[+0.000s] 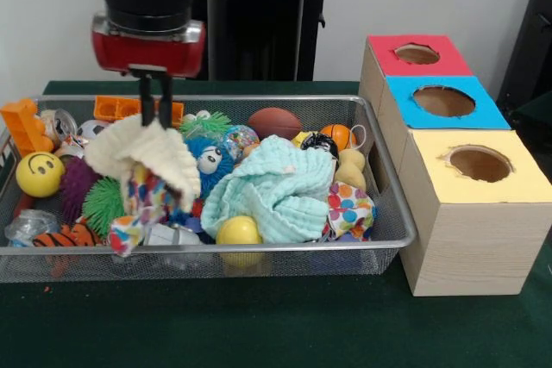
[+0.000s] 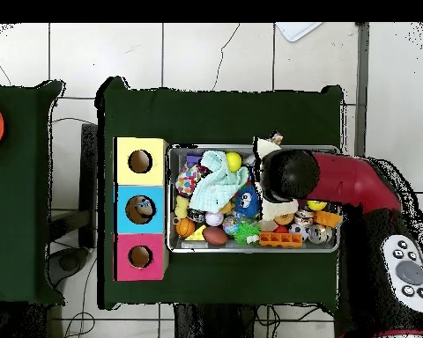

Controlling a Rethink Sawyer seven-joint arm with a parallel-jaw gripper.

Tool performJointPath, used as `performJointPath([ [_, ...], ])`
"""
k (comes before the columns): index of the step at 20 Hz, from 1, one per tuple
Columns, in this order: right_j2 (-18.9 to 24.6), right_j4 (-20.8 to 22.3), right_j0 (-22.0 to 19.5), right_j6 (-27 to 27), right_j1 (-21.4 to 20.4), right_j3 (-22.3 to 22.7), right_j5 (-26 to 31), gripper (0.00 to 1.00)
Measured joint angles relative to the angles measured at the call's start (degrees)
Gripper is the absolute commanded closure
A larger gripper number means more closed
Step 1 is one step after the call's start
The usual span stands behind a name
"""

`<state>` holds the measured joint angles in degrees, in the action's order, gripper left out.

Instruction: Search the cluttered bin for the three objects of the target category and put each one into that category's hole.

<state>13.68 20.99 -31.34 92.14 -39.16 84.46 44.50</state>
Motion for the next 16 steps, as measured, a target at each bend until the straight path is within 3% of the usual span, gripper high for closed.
performJointPath([
  [10, -2.78, -4.35, 5.93, 0.53, -0.02, 2.06, -0.01, 1.0],
  [16, -5.78, -7.14, 7.81, 0.54, -1.59, 5.52, -0.01, 1.0],
])
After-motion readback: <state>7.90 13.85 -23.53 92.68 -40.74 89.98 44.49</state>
